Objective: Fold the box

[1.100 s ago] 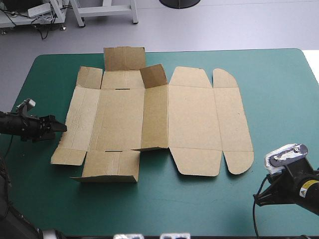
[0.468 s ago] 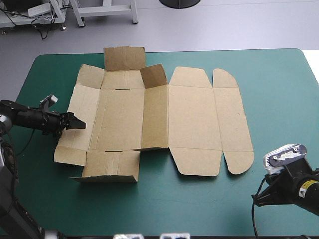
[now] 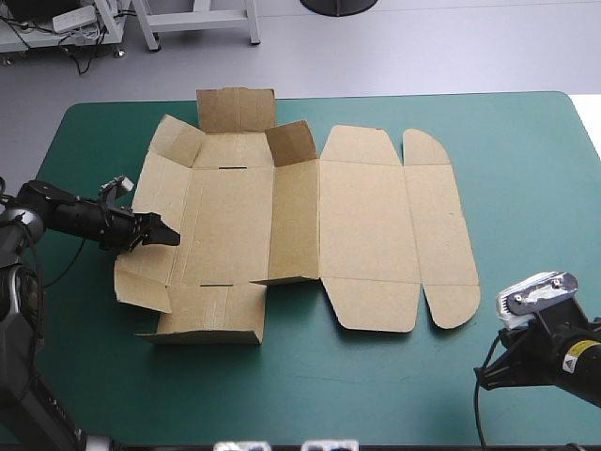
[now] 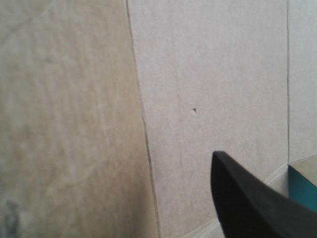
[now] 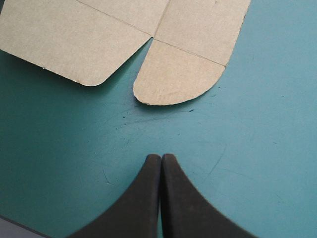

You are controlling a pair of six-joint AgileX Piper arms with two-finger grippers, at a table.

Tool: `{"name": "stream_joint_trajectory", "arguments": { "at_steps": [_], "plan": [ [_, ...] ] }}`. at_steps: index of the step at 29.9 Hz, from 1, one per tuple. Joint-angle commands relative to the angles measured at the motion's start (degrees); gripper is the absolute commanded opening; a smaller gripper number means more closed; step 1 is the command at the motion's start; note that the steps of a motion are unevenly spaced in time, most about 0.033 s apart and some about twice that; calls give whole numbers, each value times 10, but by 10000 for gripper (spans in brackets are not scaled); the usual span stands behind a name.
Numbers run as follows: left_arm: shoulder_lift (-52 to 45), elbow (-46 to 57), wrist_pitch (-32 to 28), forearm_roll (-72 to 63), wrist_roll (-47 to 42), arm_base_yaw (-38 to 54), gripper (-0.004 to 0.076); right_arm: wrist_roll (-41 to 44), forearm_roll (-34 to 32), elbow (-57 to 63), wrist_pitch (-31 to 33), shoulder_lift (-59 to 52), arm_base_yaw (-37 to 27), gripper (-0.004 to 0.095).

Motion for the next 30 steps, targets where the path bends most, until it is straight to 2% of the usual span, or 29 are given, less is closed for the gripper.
{"name": "stream_joint_trajectory", "arguments": {
  "at_steps": [1,3,4,8,12,15,21,23,30],
  "plan": [
    [-24,-10,42,-2,-8,-7,239,-4,3,-12,-26,1,0,-13],
    [-24,-10,20,8,-15,-7,39,-4,5,-12,-26,1,0,-13],
    [-24,-10,14,10,-13,-7,-8,-4,7,-12,-26,1,0,-13],
    [-24,-10,8,-12,5,-7,-5,-4,16,-12,-27,1,0,-13],
    [-26,-29,59,-55,53,-9,-8,-4,19,-12,-29,1,0,-13],
    [-45,-55,57,-48,75,-25,-10,-4,20,-12,-33,1,0,-13],
    [-92,-152,59,66,96,-95,-10,-4,33,-12,-83,1,0,-13],
    [-108,-186,54,113,123,-133,-10,-4,46,-12,-113,1,0,-13],
    [-139,-298,50,336,105,-305,-10,-7,53,-12,-200,1,0,-13]
  ]
}}
